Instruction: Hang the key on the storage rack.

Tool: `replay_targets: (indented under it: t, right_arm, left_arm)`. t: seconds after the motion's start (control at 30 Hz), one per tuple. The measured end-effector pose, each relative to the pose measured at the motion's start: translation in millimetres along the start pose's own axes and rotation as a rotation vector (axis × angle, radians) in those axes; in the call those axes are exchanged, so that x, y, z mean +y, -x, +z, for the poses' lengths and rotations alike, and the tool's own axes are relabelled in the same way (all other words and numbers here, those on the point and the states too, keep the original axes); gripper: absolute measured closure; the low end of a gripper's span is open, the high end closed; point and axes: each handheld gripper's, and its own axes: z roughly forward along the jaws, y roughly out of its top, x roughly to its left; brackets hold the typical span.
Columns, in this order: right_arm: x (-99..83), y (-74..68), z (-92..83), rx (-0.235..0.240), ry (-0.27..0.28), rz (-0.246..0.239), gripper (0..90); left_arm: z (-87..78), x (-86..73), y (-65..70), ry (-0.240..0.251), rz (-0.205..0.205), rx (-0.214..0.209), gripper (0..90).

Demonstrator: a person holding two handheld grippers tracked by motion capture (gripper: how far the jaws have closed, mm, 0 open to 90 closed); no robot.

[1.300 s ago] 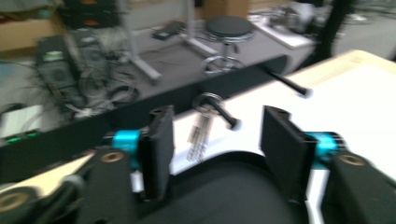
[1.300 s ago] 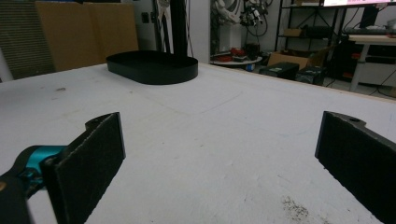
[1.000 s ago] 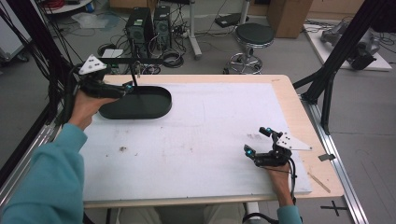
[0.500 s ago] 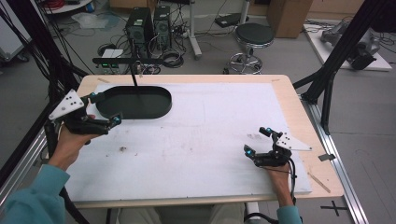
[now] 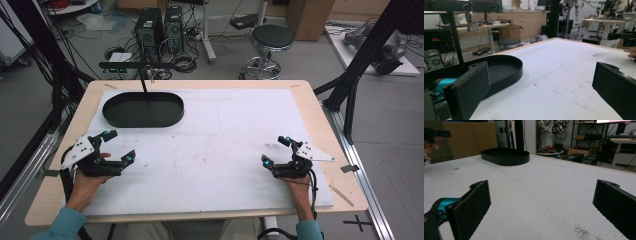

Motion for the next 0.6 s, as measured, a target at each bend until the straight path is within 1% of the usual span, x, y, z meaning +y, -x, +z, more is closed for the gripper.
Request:
replay_targets:
  t: [0.03,0.1,0.17,0.27,0.3,0.33,0.43,0.53,0.6]
  right_arm:
    - [0.0,0.1,0.2,0.000,0.002,-0.006,0.7]
    - [0.0,0.1,0.1,0.000,0.001,-0.004,0.7]
    - [-0.1,0.0,0.0,-0.001,0.002,0.002,0.7]
    - [0.0,-0.2,0.2,-0.001,0.002,-0.003,0.7]
    - [0.0,0.0,0.3,-0.001,0.003,-0.005,0.7]
    - [-0.1,-0.2,0.1,-0.002,0.003,0.000,0.7]
    - [-0.2,0.1,-0.2,-0.001,0.004,-0.002,0.7]
    - [-0.2,-0.1,0.0,-0.002,0.003,-0.003,0.7]
    - [-0.2,-0.5,-0.2,-0.003,0.002,-0.002,0.7]
  left_arm:
    - [-2.1,-4.3,0.9,0.002,0.005,0.000,1.7]
    - [-5.4,-12.0,1.7,0.008,-0.006,0.003,1.7]
    - [-7.1,-18.2,2.1,0.005,-0.001,0.017,1.6]
    - [-8.9,-27.7,1.0,-0.005,-0.004,0.031,1.6]
    - [-9.9,-28.9,1.5,0.005,-0.006,0.038,1.7]
    - [-10.8,-29.5,1.9,0.014,-0.002,0.037,1.7]
    - [-10.8,-30.0,2.9,0.014,0.008,0.034,1.7]
    - [-12.0,-30.5,2.4,0.026,-0.002,0.049,1.7]
    - [-13.1,-31.0,3.1,0.041,0.001,0.054,1.7]
